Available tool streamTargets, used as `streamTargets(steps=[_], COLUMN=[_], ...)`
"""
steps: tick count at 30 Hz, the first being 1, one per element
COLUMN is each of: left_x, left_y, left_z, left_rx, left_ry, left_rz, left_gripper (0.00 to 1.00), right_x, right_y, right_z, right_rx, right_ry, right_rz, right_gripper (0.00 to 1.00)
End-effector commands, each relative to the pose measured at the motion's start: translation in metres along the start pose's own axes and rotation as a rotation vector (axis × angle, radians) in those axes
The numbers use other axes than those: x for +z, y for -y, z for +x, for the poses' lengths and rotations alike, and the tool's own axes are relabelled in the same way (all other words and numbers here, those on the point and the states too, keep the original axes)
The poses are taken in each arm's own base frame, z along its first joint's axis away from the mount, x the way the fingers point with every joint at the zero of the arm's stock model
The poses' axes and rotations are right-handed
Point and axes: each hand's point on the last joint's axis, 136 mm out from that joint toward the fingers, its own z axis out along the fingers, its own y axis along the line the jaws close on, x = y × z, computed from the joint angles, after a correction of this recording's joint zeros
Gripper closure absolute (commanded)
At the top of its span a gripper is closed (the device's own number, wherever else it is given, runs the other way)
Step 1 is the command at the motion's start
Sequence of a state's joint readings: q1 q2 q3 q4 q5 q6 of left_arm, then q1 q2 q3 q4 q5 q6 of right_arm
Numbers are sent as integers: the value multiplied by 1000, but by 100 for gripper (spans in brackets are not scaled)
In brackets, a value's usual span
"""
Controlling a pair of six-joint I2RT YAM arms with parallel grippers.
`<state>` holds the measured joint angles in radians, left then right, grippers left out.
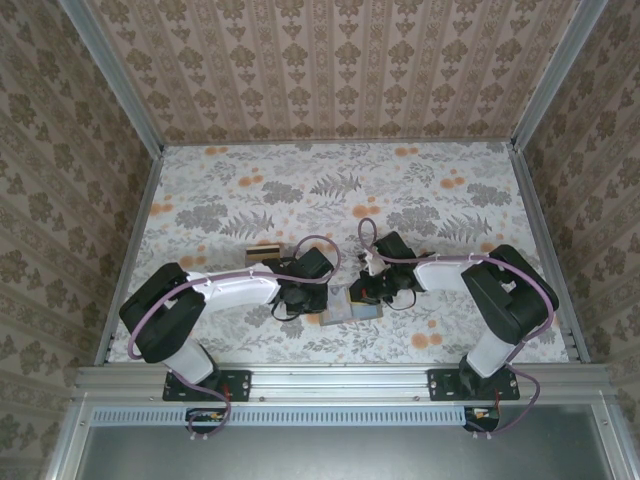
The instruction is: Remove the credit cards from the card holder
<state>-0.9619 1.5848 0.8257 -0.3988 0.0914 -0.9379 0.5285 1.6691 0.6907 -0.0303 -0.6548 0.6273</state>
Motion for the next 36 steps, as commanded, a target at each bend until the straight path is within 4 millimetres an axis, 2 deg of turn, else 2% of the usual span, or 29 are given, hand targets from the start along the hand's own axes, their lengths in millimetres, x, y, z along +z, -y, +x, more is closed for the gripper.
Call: streamTargets(steps=[1,9,10,11,15,28,36], left_x=[7,7,6,6,7,7,8], left_y=[-16,-16,-16,-16,-15,-15,-14], left_z=[16,16,15,15,15,15,16], left_rx=[29,30,30,30,31,30,28], left_ry=[-56,-57,-56,-56,-56,-58,-57], left_rz=[-78,-77,-77,-76,-74,-73,-71], left_gripper=[100,100,100,100,100,100,100], right_x=[-11,-18,-17,-15,-10,4,7], right_y=[17,19,17,16,16,10,8], right_z=[2,3,3,3,4,8,10], right_rx=[21,21,19,22,32,30,20], right_ry=[10,17,15,12,-1,-30,-38], right_rz=[73,69,57,48,26,-6,-7], right_gripper=[100,100,92,80,71,71,75])
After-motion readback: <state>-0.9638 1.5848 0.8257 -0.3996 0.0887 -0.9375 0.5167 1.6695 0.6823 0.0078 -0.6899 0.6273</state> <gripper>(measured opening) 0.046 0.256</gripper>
